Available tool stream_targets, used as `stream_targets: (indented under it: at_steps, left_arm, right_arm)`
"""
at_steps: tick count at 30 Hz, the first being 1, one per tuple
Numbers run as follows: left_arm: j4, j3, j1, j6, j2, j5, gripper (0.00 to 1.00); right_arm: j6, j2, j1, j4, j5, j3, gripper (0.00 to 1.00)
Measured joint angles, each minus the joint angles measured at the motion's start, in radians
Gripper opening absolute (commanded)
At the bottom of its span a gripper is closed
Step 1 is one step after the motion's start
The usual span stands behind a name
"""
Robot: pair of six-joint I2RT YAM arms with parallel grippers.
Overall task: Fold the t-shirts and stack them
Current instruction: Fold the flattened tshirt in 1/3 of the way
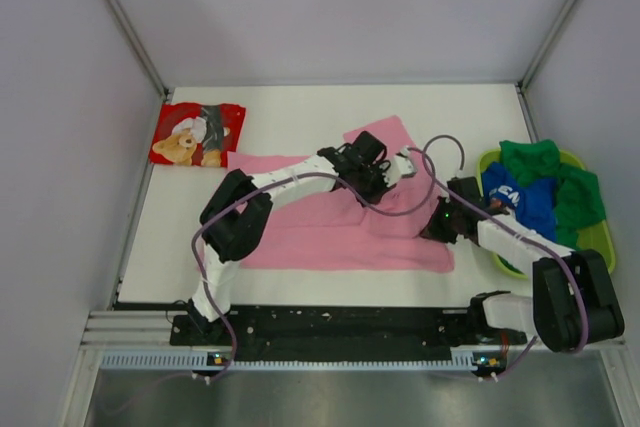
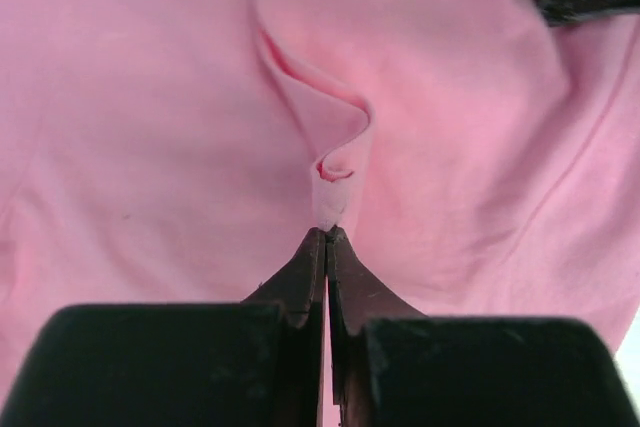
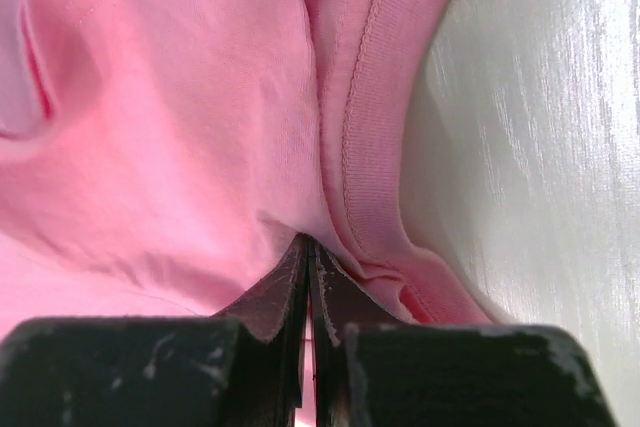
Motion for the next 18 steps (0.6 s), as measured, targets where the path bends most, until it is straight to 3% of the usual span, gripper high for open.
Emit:
stream_targets:
  at_steps: [4, 12, 17, 18]
  left_arm:
    - [0.026, 0.000, 0.075, -0.077, -0.006, 0.021, 0.02]
    - [0.016, -0.002, 0.139, -0.203, 0.018, -0.012, 0.36]
    - [-0.026, -0.002, 0.171, -0.232, 0.023, -0.042, 0.44]
    - [-0.034, -0.002, 0.175, -0.231, 0.023, -0.045, 0.44]
  right_arm:
    - [0.000, 0.003, 0.000, 0.004, -0.001, 0.001, 0.00]
    - [0.000, 0.001, 0.000, 0.002, 0.001, 0.001, 0.00]
    - [-0.010, -0.010, 0.000, -0.012, 0.012, 0.002, 0.00]
    - [-0.016, -0.014, 0.000, -0.022, 0.018, 0.003, 0.05]
